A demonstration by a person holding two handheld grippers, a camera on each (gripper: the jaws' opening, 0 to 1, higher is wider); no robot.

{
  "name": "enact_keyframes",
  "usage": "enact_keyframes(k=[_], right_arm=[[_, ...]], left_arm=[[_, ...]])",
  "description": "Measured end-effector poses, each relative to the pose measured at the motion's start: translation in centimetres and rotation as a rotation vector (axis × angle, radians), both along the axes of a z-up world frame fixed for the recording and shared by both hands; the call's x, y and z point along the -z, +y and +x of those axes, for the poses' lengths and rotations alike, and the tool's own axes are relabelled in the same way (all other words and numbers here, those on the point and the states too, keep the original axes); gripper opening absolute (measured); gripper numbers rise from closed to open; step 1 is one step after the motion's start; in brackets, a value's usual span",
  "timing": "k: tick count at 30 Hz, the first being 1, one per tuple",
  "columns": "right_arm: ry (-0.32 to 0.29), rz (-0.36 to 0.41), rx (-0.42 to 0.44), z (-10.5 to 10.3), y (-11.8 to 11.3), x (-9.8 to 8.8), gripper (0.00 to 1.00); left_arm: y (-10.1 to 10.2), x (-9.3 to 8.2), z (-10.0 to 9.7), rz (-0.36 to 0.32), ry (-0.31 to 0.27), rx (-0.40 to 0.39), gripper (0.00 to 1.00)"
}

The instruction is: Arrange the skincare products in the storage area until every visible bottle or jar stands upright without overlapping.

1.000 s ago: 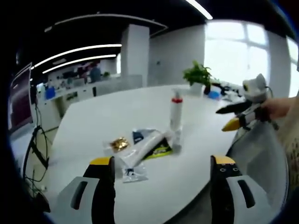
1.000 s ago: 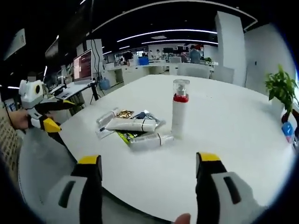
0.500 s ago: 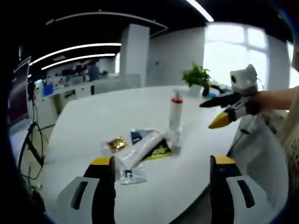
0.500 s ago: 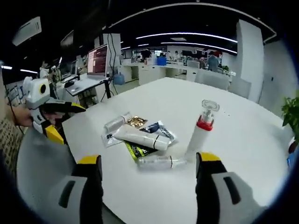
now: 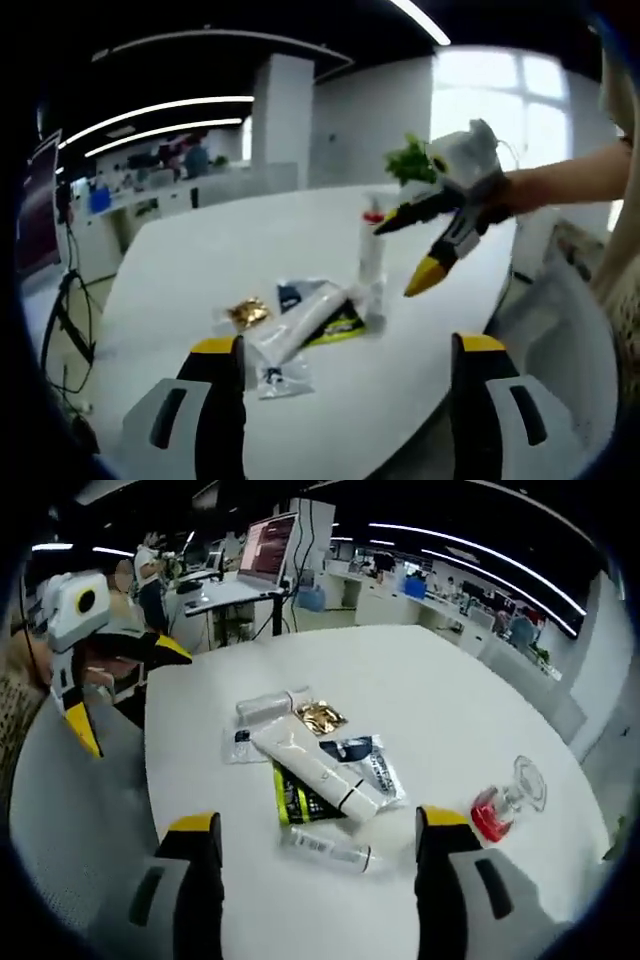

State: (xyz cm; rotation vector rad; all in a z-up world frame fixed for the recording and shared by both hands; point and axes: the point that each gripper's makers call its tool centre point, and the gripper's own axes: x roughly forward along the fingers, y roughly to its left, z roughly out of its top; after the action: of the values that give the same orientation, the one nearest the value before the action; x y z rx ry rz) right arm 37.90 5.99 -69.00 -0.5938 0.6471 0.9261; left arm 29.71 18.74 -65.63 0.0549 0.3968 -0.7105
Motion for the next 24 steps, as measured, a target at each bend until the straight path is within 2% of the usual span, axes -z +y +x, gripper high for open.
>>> enact_keyframes(k=[2,7,24], right_arm=[[-0.009,-0.063,-0.052,0.6,0.4,0.4,0.79],[-0.006,-0.138,-0.154,1.6,1.8,1.4,0.78],[0.079,-0.289,-0.375,4.0,4.2,6.7,0.62]], left_arm=[[0.1,0.0,0.0,-0.005,0.003,-0.005,0.83],[0.1,0.0,0.1,-0.011,0.010,-0.010,0.82],[-0.1,0.6,0.0,0.001,0.035,-0.002,0.82]])
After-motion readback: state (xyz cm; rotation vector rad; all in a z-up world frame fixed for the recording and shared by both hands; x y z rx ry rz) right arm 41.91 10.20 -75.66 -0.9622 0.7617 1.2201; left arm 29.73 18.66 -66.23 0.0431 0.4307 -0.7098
